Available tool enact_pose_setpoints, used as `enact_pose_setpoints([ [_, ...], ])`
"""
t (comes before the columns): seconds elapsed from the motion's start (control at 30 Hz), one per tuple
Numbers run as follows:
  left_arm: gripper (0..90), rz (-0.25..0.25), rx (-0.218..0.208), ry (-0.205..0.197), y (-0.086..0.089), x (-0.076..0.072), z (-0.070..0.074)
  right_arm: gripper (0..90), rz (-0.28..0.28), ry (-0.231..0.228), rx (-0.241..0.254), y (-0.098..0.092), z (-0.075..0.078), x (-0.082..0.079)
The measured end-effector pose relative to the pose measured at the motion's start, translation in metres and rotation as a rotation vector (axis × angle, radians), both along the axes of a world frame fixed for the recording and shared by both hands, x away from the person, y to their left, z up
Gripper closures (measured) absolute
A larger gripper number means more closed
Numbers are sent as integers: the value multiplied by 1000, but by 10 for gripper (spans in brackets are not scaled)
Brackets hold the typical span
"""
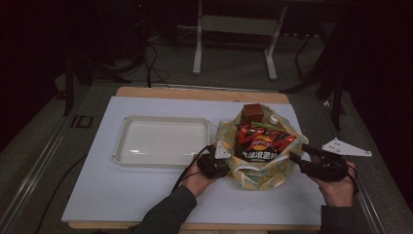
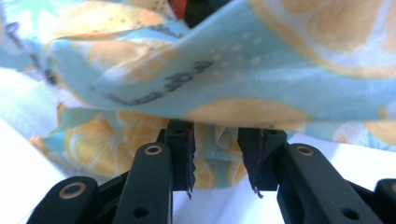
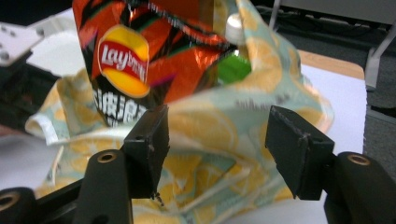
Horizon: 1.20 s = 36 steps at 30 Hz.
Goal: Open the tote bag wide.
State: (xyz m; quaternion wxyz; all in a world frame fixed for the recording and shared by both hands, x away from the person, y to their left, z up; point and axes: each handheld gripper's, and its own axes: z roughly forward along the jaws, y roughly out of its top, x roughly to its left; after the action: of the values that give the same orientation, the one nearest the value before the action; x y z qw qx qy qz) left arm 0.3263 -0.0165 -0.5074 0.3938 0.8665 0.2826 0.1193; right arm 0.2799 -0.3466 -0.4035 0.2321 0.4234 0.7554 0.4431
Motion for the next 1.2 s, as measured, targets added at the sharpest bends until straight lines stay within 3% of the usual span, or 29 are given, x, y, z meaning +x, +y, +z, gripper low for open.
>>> enact_pose_setpoints([
  [0.2, 630, 8, -22, 4, 12, -3, 2, 324, -26, -17, 28, 2, 6, 6],
  [0.57, 598, 54, -83, 0, 38, -3, 14, 323, -21, 70, -32, 7, -13, 24],
  [0.6, 598, 69, -110, 3, 43, -2, 18, 335, -21, 76, -34, 7, -16, 24],
  [0.77, 583, 73, -157, -8, 47, 0, 33, 453, -25, 118, -36, 3, -30, 30],
  [0.93, 560, 85, -200, -32, 42, 6, 48, 709, -34, 141, -40, 1, -37, 32],
  [1.03, 541, 91, -198, -32, 36, 13, 53, 811, -46, 146, -44, -1, -41, 33],
  [1.1, 522, 95, -181, -24, 30, 20, 51, 779, -43, 148, -42, -2, -43, 32],
  [1.2, 517, 113, -165, -12, 24, 28, 47, 635, -45, 142, -43, -3, -42, 31],
])
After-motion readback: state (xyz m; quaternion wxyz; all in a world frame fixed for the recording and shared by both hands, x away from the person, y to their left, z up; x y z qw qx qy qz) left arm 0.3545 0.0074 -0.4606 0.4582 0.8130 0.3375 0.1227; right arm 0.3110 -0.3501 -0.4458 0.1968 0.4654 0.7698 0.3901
